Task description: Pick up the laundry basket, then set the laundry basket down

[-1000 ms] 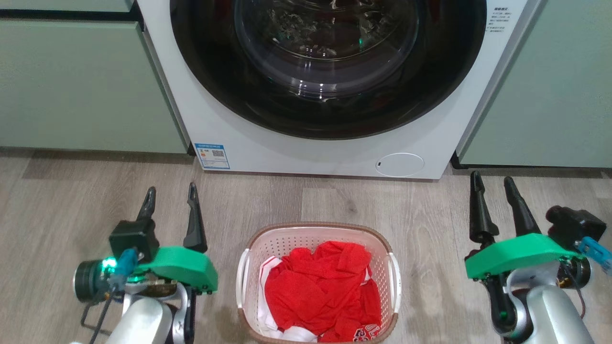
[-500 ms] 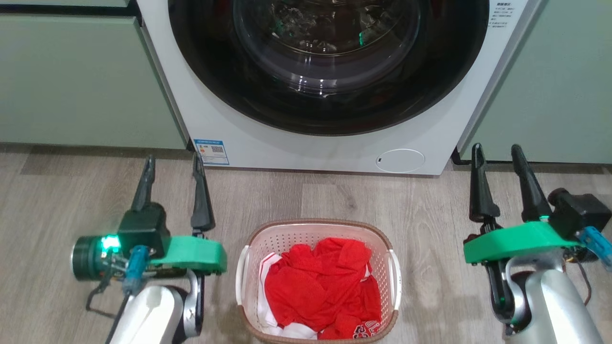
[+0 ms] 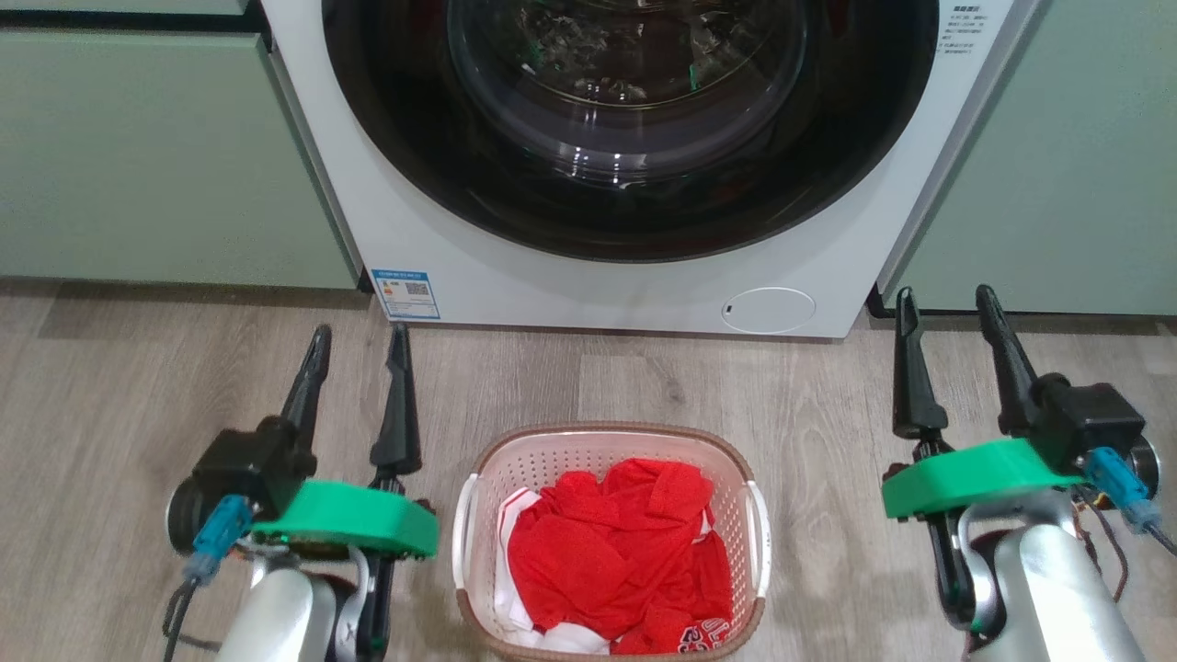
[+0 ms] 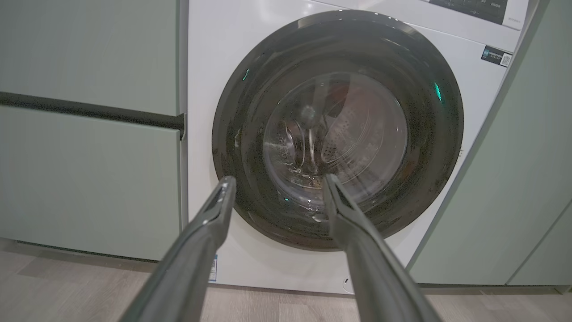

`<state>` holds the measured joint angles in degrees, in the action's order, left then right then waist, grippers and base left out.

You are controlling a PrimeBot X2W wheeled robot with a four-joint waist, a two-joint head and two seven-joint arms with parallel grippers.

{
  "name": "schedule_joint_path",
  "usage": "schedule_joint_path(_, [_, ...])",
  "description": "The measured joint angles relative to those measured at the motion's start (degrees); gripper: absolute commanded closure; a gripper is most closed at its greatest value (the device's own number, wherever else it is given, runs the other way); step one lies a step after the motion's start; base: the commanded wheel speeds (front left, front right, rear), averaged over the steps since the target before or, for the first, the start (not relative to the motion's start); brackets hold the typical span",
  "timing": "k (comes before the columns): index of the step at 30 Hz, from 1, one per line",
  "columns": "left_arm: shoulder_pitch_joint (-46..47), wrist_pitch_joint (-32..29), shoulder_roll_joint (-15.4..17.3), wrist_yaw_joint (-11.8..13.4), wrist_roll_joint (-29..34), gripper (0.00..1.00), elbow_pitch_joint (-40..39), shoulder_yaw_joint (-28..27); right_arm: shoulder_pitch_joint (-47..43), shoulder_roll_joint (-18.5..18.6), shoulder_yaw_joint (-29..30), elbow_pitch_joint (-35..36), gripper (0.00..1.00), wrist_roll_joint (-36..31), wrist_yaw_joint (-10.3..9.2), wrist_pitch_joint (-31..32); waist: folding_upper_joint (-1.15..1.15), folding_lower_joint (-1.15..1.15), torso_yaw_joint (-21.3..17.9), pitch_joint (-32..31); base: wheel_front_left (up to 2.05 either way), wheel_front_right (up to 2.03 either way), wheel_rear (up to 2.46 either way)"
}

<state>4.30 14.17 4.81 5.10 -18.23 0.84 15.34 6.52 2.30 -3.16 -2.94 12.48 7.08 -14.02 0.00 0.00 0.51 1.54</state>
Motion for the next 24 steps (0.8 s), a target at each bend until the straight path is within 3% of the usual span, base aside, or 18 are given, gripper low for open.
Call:
schedule_joint_path(5, [-0.7,0.4,-1.4,-5.2,1.2,0.0,4.9,-2.1,-0.2,0.0,0.0,-2.1,0.0,-1.0,0.0,-0.3,0.0,0.0,-0.3,-0.1,0.0,0.0,0.0])
schedule_joint_path(8, [-0.7,0.4,-1.7,-6.6,2.6,0.0,6.5,-2.5,-0.8,0.0,0.0,-2.9,0.0,-0.9,0.0,-0.3,0.0,0.0,-0.3,-0.1,0.0,0.0,0.0])
schedule_joint_path(24, [-0.7,0.4,-1.9,-7.6,2.0,0.0,7.5,-2.7,-1.4,0.0,0.3,-4.2,0.0,-0.8,0.0,-0.3,0.0,0.0,-0.2,0.2,0.0,0.0,0.0])
